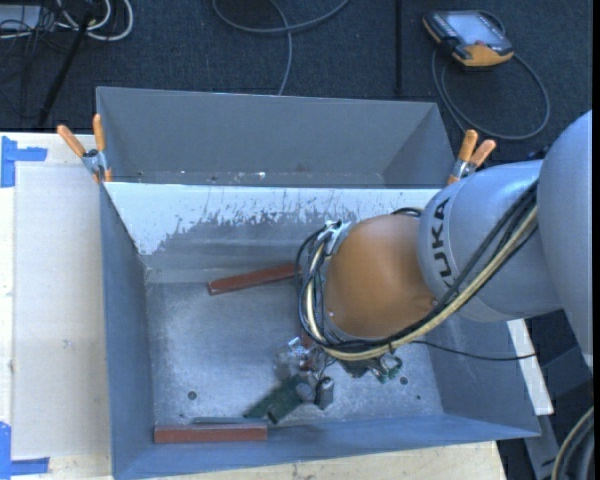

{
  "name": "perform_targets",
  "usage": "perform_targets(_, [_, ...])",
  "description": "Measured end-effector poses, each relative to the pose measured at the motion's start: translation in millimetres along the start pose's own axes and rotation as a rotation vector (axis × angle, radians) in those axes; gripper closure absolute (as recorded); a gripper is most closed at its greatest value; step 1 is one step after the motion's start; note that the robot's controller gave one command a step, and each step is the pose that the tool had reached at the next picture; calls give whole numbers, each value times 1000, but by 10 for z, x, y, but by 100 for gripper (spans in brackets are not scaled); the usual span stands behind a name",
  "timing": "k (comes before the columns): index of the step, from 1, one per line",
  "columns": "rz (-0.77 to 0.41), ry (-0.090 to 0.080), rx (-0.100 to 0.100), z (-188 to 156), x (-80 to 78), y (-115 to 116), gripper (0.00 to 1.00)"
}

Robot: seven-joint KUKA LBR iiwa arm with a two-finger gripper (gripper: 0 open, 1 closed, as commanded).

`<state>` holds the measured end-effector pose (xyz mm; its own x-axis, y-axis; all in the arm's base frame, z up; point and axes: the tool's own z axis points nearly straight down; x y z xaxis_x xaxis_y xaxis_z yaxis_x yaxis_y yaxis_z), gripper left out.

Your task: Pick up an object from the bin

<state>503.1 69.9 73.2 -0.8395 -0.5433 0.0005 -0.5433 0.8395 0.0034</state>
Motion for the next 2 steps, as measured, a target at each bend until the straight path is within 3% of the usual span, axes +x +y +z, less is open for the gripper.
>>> perform_targets(1, [0,0,0,0,1,0,100])
perform_targets(2, [-163,1,1,-80,-304,-373,100])
